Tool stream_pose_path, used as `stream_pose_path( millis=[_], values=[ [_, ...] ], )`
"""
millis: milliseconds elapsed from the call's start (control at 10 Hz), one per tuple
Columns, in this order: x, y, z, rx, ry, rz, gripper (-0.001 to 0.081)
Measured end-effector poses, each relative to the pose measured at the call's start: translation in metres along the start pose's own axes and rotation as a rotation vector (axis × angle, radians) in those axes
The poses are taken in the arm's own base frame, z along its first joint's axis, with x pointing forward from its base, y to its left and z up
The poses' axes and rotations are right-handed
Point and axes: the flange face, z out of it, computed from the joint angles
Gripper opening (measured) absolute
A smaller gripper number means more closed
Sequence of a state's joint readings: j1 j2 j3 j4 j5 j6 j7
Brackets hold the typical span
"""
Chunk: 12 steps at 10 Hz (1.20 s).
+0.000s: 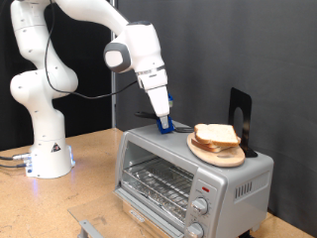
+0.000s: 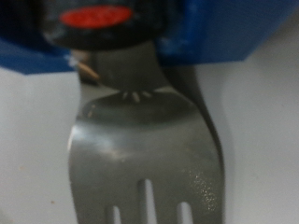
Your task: Make a piece of toast with the oven
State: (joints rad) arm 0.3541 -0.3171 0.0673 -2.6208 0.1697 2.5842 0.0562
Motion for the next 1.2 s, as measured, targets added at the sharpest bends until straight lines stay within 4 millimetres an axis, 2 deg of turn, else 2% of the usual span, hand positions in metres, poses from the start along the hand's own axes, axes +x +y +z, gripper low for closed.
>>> stream_pose_path(
  millis=[600,800,900,1000,1100,1200],
  values=[
    [-0.001,-0.005,0.005,0.010,-0.006,0.002,0.0806],
    [-0.002,-0.004,0.010,0.009,-0.018,0.004,0.0779],
    [-0.002,-0.004,0.012,0.008,-0.022,0.004,0.0606],
    [-0.002,-0.004,0.012,0.009,-0.022,0.005,0.0606],
    [-0.002,-0.004,0.012,0.009,-0.022,0.006,0.0480],
    [-0.002,-0.004,0.012,0.009,-0.022,0.006,0.0481]
  ],
)
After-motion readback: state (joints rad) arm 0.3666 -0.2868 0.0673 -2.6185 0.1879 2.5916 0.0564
